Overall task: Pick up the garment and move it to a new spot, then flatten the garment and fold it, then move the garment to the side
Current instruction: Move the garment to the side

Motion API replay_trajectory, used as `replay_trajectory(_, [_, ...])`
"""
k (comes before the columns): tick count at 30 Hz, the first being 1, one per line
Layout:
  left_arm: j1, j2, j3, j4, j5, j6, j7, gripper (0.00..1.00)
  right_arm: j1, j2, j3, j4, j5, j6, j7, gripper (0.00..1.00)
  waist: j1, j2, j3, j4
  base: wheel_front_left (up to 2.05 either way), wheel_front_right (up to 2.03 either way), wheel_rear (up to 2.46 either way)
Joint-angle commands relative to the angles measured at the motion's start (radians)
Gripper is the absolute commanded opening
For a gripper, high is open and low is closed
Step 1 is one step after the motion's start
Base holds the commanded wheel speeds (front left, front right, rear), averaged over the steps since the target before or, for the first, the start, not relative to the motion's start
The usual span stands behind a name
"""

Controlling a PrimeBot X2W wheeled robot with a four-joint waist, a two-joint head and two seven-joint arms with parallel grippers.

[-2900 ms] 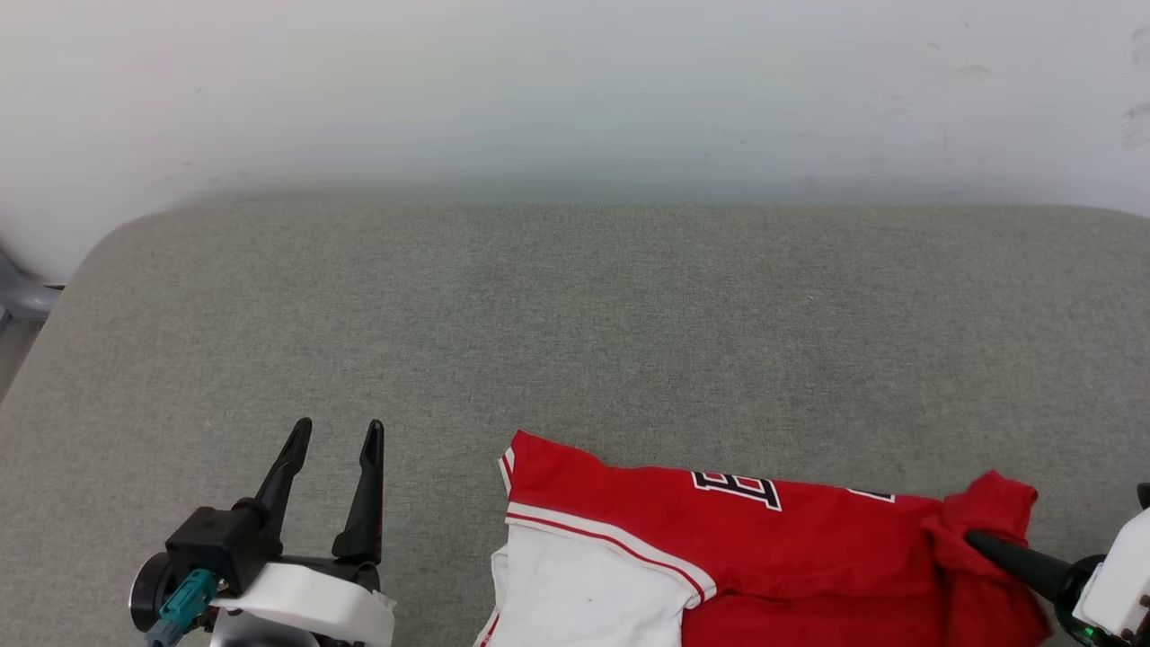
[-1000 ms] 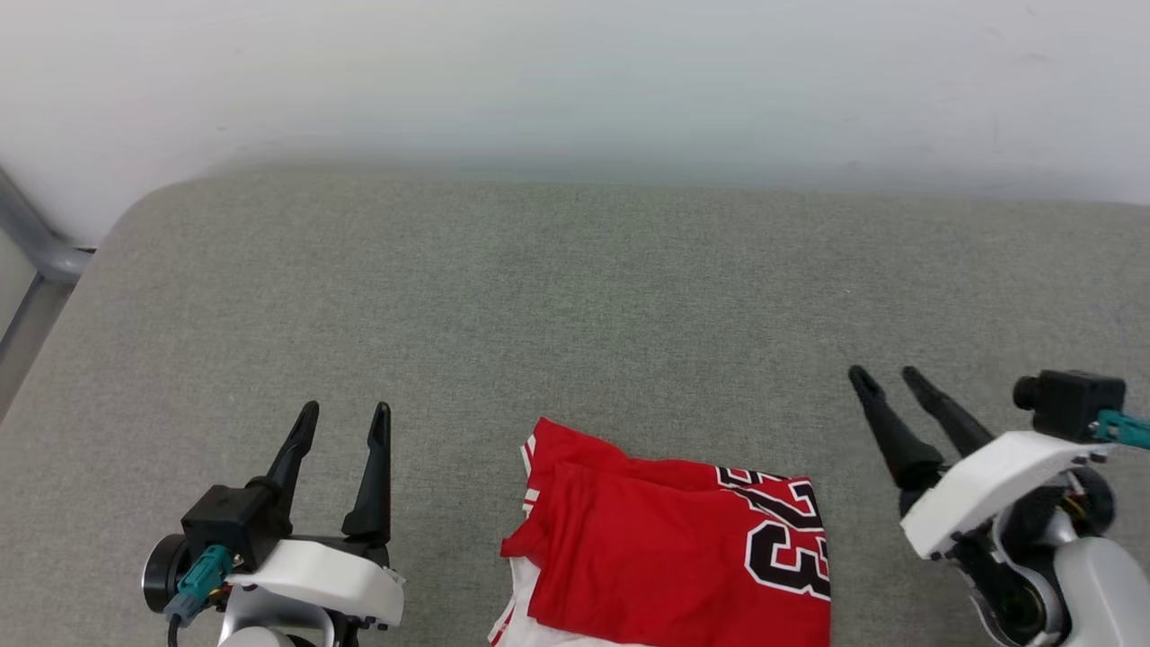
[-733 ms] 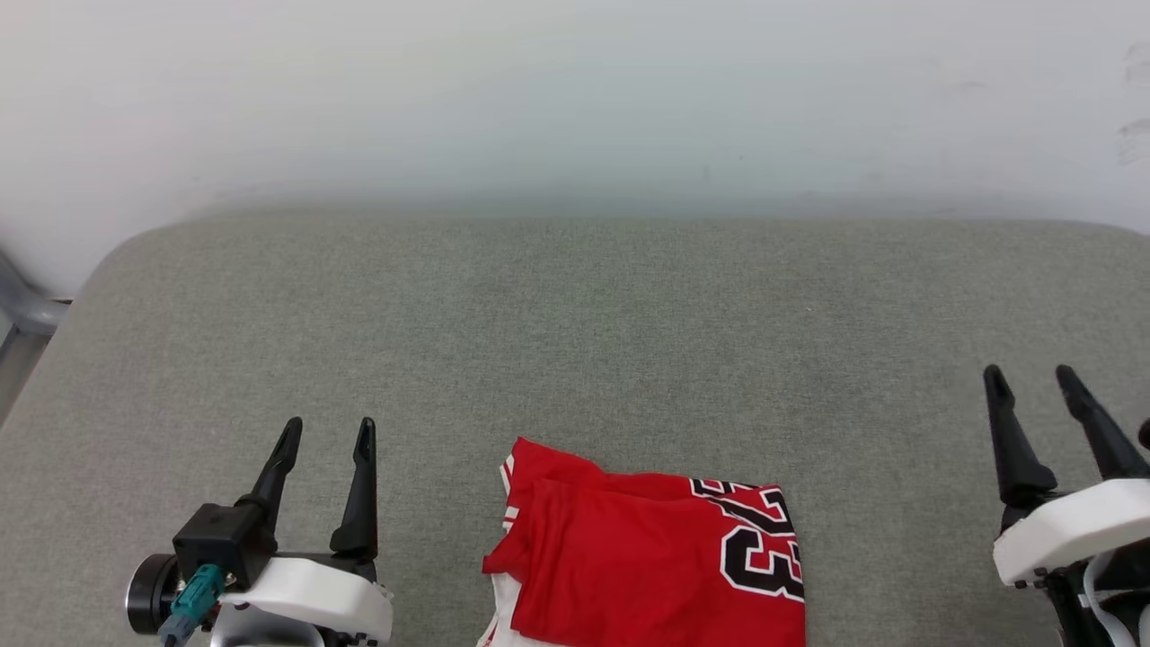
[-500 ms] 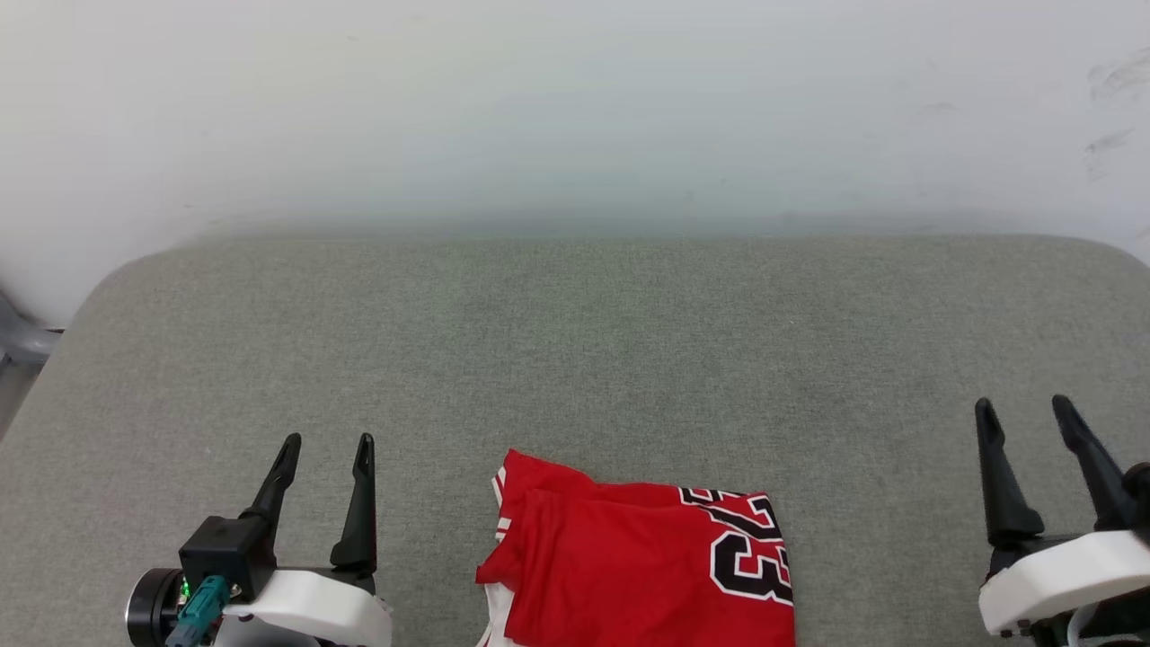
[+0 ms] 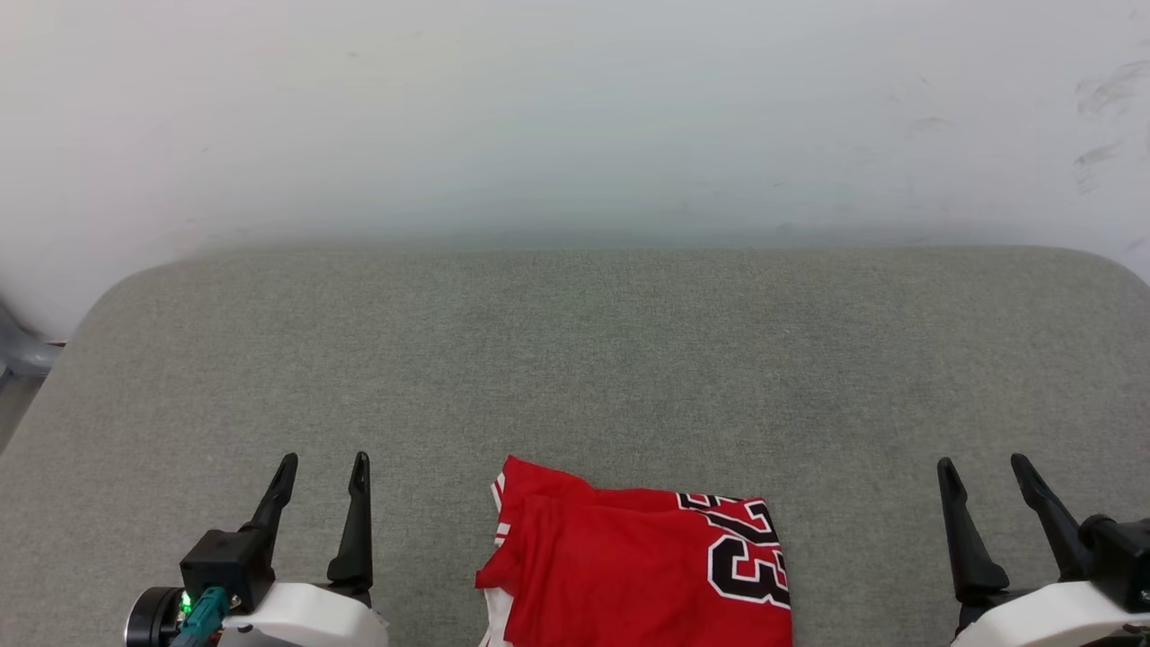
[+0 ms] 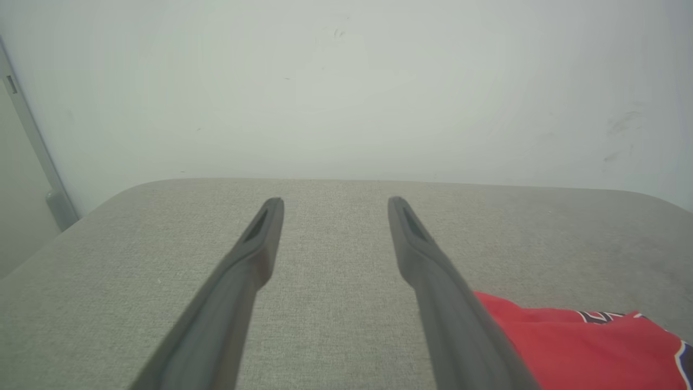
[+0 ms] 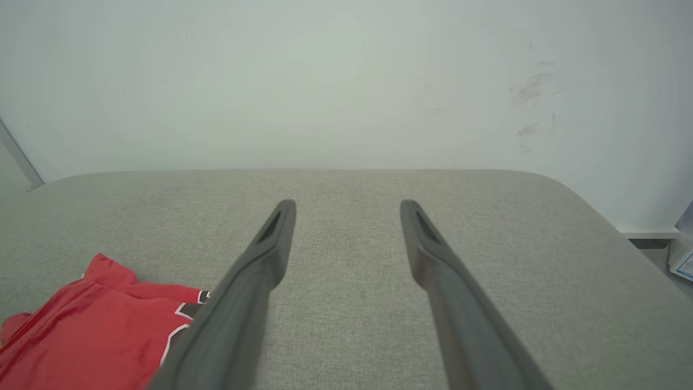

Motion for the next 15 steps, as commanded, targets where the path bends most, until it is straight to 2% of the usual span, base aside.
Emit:
replay_trajectory(1, [0.003, -0.002, 0.006, 0.003, 0.003, -0.003, -0.005, 1.00, 0.010, 0.006, 0.001, -0.005, -0.002, 0.000, 0.003, 1.00, 0.0000, -0.0001, 0.000, 0.000, 0.00, 0.00, 0.00])
replay_trajectory(9, [-0.025, -0.020, 0.020, 0.017, 0.009, -0.019, -0.005, 1.00, 0.004, 0.007, -0.034, -0.025, -0.002, 0.000, 0.034, 1.00, 0.0000, -0.0001, 0.008, 0.022, 0.00, 0.00, 0.00])
replay_trajectory(15, [-0.045, -0.045, 0.035, 0.002, 0.028, -0.033, -0.005, 1.00, 0.004, -0.027, -0.127, 0.017, 0.074, 0.000, 0.167, 1.00, 0.0000, -0.0001, 0.031, 0.063, 0.00, 0.00, 0.00])
